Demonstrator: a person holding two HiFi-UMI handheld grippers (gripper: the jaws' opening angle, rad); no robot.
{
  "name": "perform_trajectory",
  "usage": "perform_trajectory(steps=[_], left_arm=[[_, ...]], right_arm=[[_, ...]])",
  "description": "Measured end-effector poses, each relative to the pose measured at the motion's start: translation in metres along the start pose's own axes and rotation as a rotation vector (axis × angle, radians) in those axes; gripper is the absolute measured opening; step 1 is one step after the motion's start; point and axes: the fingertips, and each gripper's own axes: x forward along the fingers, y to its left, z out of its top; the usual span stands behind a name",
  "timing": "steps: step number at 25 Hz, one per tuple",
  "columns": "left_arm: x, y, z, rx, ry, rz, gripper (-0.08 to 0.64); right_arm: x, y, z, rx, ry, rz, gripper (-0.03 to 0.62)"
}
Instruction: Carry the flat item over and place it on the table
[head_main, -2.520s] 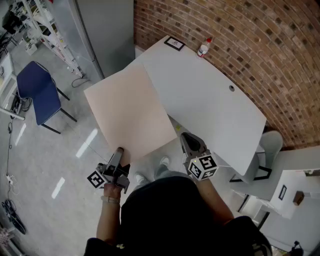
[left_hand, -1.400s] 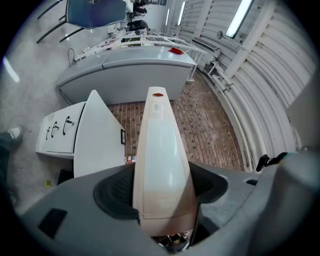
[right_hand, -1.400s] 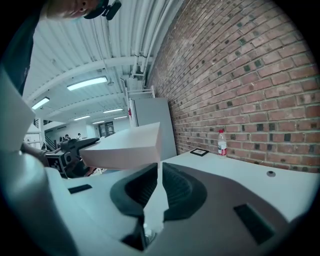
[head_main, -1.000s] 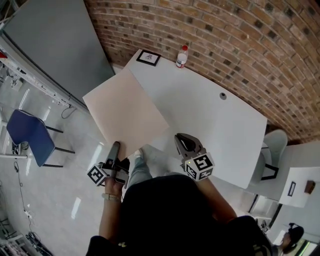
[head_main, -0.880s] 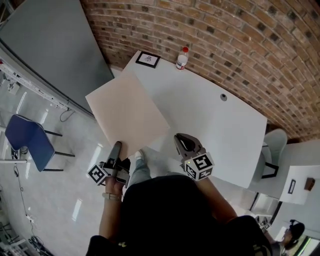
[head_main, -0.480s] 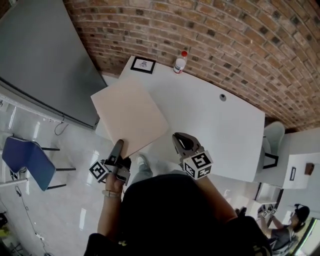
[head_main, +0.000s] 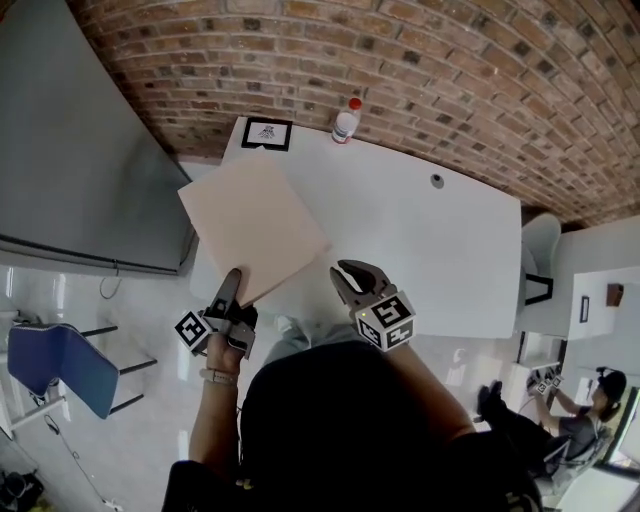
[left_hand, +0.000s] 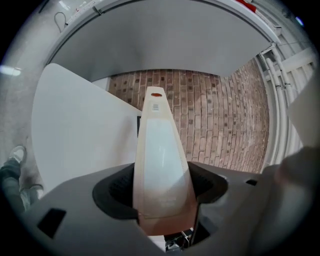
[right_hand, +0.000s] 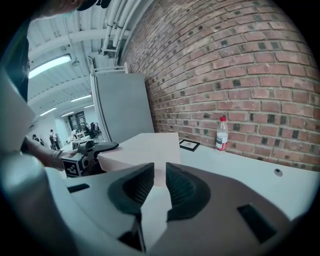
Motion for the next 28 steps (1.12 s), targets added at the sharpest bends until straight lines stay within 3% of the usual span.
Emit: perform_trajectory(steps=[18,24,28], left_arm=[[0.07,0.059,0.027,-0.087,0.007,0.118,0.293],[0.087,0.066,0.032,-0.114,0.04,0.092,0.293],[0.093,0.073,0.03,-0.15,0.068,0.078,0.293]], right_arm=[[0.078,-0.069,-0.035,-0.005,0.222,0.024,0.209],[0.113,-0.091,-0.055,-0.013,0.287,0.028,0.25],[0.129,-0.092,-0.064,-0.01,0.309,0.079,0.296]])
